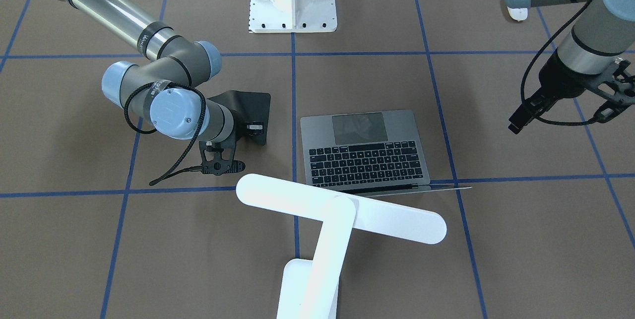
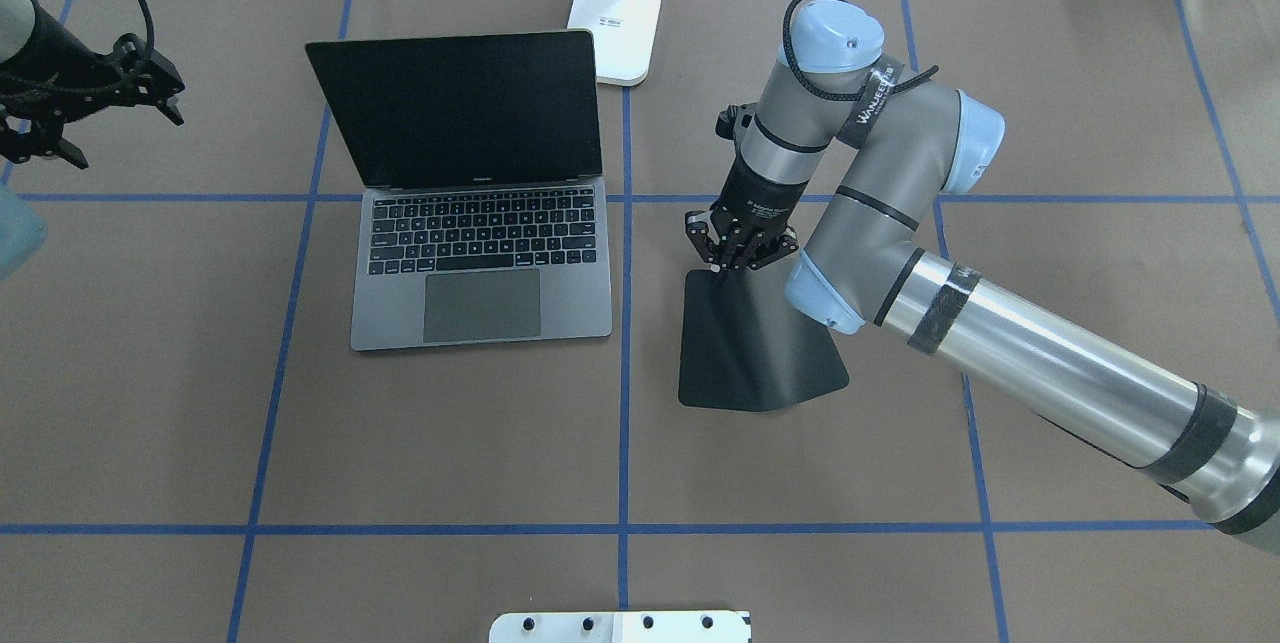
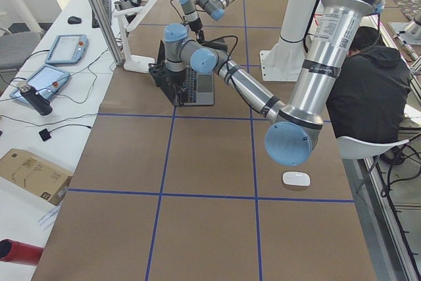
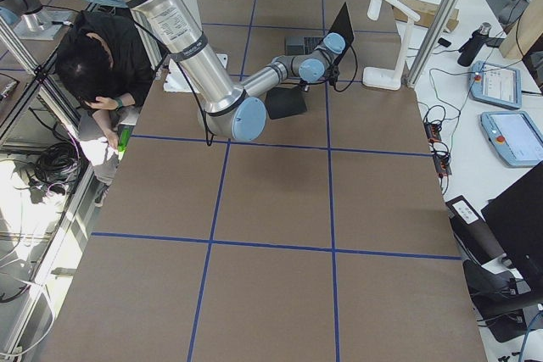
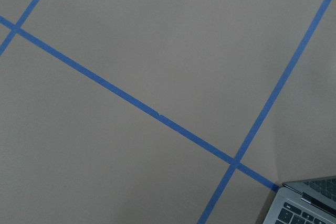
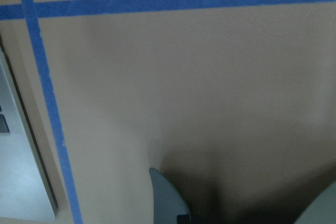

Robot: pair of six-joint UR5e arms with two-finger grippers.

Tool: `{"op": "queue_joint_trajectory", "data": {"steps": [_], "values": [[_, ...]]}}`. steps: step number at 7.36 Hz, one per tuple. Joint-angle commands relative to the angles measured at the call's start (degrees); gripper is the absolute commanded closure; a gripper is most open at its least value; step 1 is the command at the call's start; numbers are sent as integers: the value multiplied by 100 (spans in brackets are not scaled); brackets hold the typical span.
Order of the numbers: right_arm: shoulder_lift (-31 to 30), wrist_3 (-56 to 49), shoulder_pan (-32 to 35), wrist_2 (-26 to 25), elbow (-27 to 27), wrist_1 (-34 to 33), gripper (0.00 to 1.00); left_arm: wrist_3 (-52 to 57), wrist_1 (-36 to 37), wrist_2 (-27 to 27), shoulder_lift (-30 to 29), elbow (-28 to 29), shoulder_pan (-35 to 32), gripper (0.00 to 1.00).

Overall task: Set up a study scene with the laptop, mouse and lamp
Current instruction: 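Lower the black mouse pad onto the table beside the laptop with the right gripper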

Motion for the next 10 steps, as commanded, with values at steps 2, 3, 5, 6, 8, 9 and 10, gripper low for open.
{"op": "queue_joint_trajectory", "data": {"steps": [2,3,5,6,8,9,10], "values": [[227,855,7,2,-111,0,100,16,-7,0,0,31,0,0],[237,910,7,2,-120,0,100,24,-7,0,0,40,0,0],[246,902,-2,-25,-277,323,100,16,-7,0,-9,48,17,0],[246,911,-2,-94,-487,822,100,24,-7,0,-9,48,0,0],[263,911,-2,-208,-438,1011,1,24,-7,0,-27,75,0,0],[272,902,16,-235,-402,1098,0,24,-7,0,-27,83,0,0],[281,902,25,-331,-393,1282,0,24,-7,0,-18,84,0,0]]}}
